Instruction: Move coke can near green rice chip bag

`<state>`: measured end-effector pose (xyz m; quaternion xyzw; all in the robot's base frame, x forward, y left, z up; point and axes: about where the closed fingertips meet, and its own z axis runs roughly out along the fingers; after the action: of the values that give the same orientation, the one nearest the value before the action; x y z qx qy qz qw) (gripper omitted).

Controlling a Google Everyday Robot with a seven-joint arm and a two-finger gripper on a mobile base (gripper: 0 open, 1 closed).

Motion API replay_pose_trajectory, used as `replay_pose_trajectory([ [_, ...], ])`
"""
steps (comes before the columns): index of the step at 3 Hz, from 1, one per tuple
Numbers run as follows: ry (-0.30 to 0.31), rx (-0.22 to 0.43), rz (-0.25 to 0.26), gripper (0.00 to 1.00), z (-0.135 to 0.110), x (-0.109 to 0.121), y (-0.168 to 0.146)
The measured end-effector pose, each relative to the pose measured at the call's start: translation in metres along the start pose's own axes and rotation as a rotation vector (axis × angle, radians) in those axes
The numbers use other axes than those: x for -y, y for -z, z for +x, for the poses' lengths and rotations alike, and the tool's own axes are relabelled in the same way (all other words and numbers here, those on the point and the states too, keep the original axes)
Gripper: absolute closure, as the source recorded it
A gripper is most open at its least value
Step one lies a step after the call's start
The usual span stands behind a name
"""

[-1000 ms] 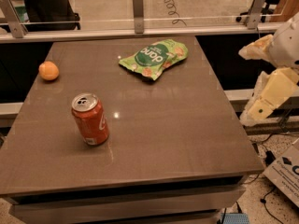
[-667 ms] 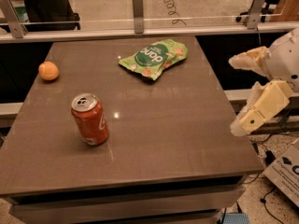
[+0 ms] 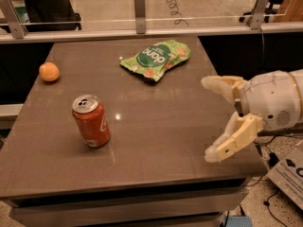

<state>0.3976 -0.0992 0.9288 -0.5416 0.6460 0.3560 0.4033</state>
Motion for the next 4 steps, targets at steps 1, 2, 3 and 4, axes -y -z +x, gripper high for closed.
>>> replay_pose_trajectory([
  [1,-0.004,0.212,-0.037,0.00,-0.001,-0.010,-0.026],
  [2,0.008,0.259,-0.050,0.00,-0.010,-0.013,-0.031],
  [3,0.014,0.263,-0.056,0.00,-0.010,-0.014,-0.031],
  [4,0.033,0.300,-0.051,0.00,-0.011,-0.017,-0.051],
])
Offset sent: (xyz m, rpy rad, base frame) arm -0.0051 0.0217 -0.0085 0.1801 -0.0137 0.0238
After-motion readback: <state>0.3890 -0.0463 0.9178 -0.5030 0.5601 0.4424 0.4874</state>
